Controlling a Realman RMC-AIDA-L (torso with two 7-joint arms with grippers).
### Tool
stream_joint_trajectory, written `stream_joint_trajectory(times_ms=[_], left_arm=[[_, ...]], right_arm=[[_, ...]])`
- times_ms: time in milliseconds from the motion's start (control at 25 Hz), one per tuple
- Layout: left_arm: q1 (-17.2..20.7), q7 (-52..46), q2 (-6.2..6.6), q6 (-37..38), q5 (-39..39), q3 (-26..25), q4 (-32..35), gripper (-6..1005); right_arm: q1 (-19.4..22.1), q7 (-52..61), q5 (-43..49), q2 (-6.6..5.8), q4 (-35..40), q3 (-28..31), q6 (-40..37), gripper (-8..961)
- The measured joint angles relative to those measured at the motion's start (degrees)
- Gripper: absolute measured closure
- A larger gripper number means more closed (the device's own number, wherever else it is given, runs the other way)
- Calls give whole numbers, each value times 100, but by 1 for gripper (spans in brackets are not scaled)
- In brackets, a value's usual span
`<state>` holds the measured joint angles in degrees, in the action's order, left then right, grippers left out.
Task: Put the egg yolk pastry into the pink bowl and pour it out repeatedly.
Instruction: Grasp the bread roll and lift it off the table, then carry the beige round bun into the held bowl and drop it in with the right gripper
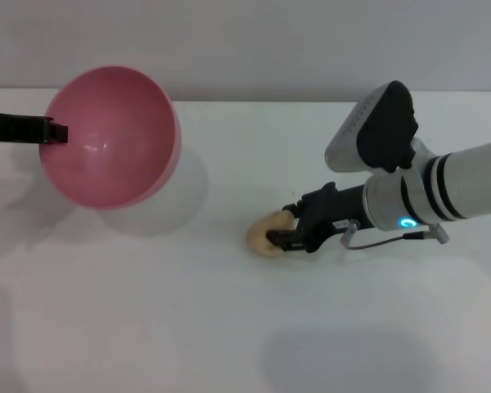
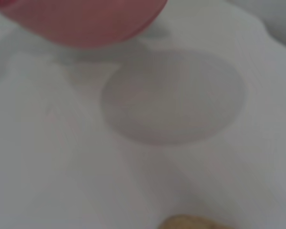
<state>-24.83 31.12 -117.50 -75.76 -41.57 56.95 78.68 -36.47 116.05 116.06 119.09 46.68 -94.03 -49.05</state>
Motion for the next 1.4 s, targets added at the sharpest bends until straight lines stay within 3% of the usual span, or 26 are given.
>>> stream_joint_trajectory(times_ms=[360,720,1040,1400], left_arm=[[-18,22,8,74,82,22,-8,1000],[-267,26,16,29,481,159,-334,999],[-855,34,20,-244,651,796,-991,1000],[-1895,-18,-41,-344,639,1431,-1622,999]], right_arm=[[150,-99,-302,-36,184,343,-152,499],[586,-170,-310,-43,1169,901,-491,596],[767,-315,-311,-21,2351,1495,-923,660],[426,-573,-140,-35,2613,985,-1325,702]])
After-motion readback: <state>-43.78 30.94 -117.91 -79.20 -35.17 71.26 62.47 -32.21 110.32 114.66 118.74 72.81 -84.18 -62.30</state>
